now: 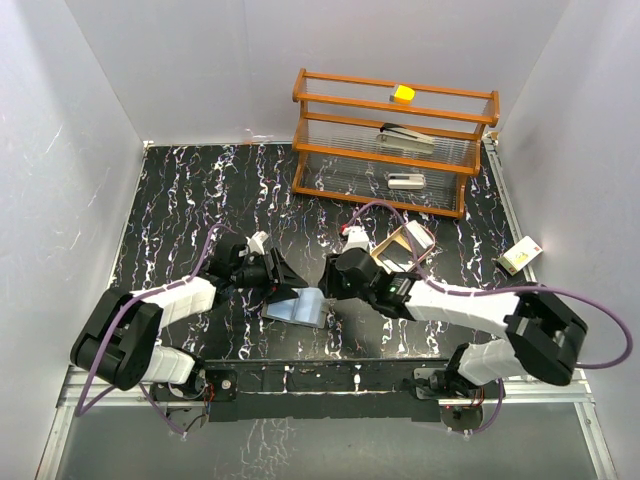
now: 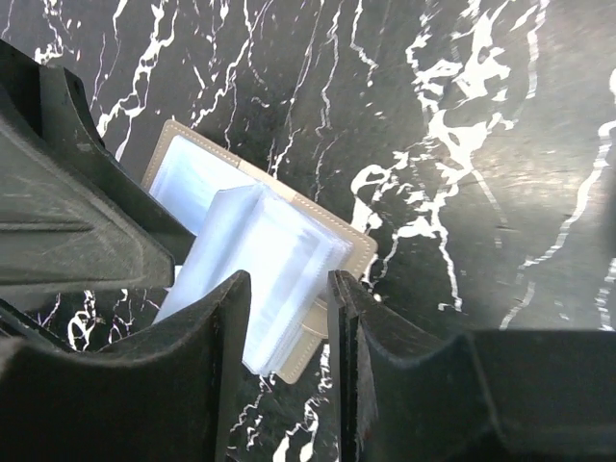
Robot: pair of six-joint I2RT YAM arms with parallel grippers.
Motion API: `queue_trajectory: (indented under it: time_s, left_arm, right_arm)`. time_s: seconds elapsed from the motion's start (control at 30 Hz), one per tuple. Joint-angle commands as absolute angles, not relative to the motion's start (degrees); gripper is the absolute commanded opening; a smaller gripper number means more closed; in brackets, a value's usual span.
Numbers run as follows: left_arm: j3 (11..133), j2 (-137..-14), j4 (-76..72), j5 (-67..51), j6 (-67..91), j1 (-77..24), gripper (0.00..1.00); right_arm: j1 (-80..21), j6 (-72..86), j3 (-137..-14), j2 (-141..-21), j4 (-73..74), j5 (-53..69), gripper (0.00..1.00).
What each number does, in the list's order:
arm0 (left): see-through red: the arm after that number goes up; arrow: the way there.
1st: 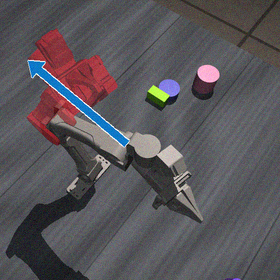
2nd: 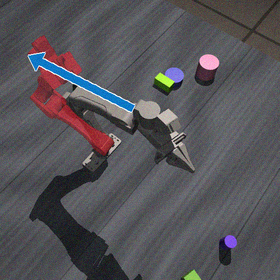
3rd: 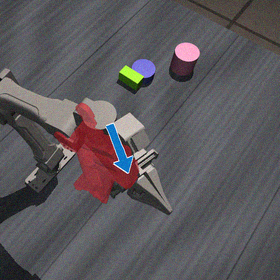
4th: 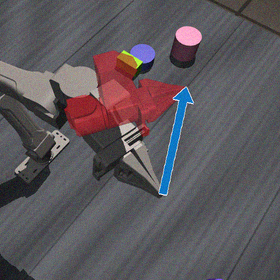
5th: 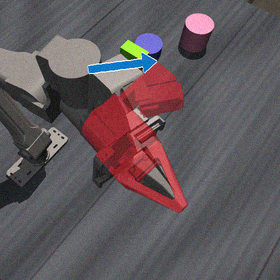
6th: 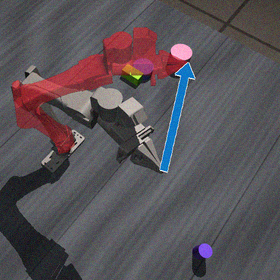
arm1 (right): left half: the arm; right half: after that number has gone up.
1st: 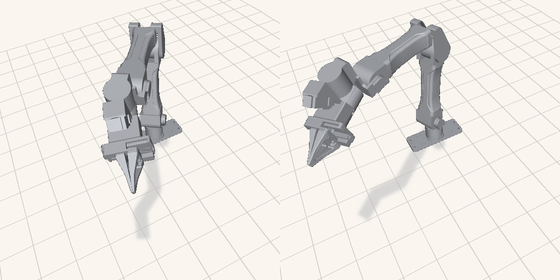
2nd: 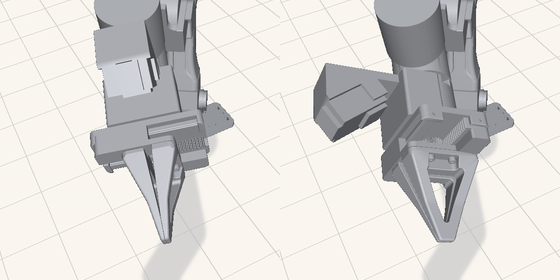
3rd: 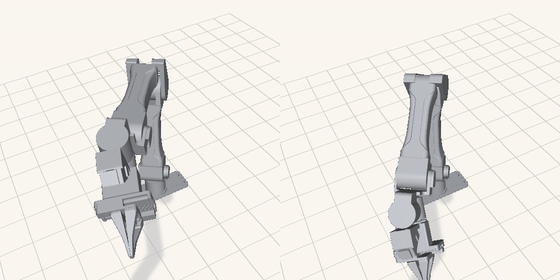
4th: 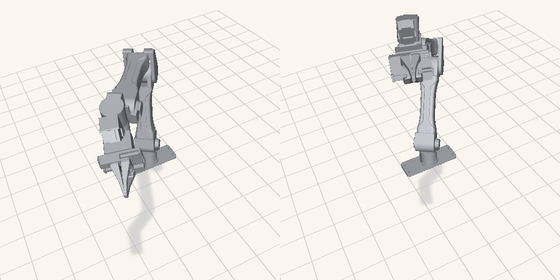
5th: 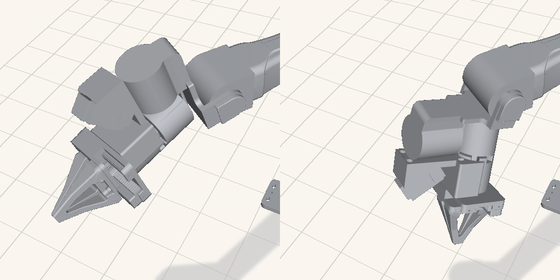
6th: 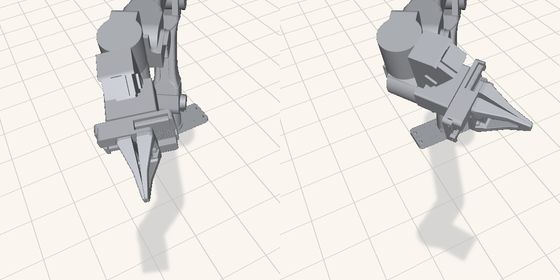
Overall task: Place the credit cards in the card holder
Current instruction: Turn over the card slot in the card holder, then pick up the credit card from the storage box, then adjust the card holder at the center of the board.
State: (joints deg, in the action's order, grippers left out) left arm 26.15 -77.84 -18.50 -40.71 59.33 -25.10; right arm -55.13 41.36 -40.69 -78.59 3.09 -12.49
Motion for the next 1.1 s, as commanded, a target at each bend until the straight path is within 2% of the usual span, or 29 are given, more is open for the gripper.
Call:
queue_trajectory:
  time_s: [0.0,0.2,0.37,0.5,0.63,0.73,0.77,1.07]
  left_arm:
    - [28.52,-76.67,-14.44,-38.72,56.61,-25.39,0.52]
    - [32.63,-72.67,-0.39,-29.89,49.16,-25.4,0.51]
    - [35.43,-69.6,7.73,-23.69,45.63,-25.4,0.51]
    - [36.99,-67.36,11.53,-20.94,43.9,-25.4,0.56]
    - [39.02,-65.94,14.83,-20.03,41.67,-25.42,0.86]
    - [40.73,-65.57,17.04,-19.91,39.86,-25.4,0.93]
    - [41.24,-65.49,17.73,-19.95,39.29,-25.4,0.98]
    - [42.0,-63.84,20.38,-20.74,36.56,-25.4,0.99]
  right_arm:
    - [-54.85,35.33,-42.5,-72.53,9.57,-19.96,0.38]
    - [-51.88,24.97,-47.26,-70.41,17.13,-27.19,0.46]
    - [-45.22,17.55,-50.42,-72.47,20.29,-29.75,0.51]
    - [-38.73,12.34,-51.74,-75.55,20.83,-30.24,0.54]
    - [-33.76,8.76,-54.12,-79.74,22.36,-31.95,0.57]
    - [-31.78,5.93,-55.03,-82.22,22.16,-34.62,0.58]
    - [-31.2,5.1,-55.38,-83.17,22.2,-35.42,0.58]
    - [-27.39,-0.21,-59.79,-90.35,23.98,-38.62,0.57]
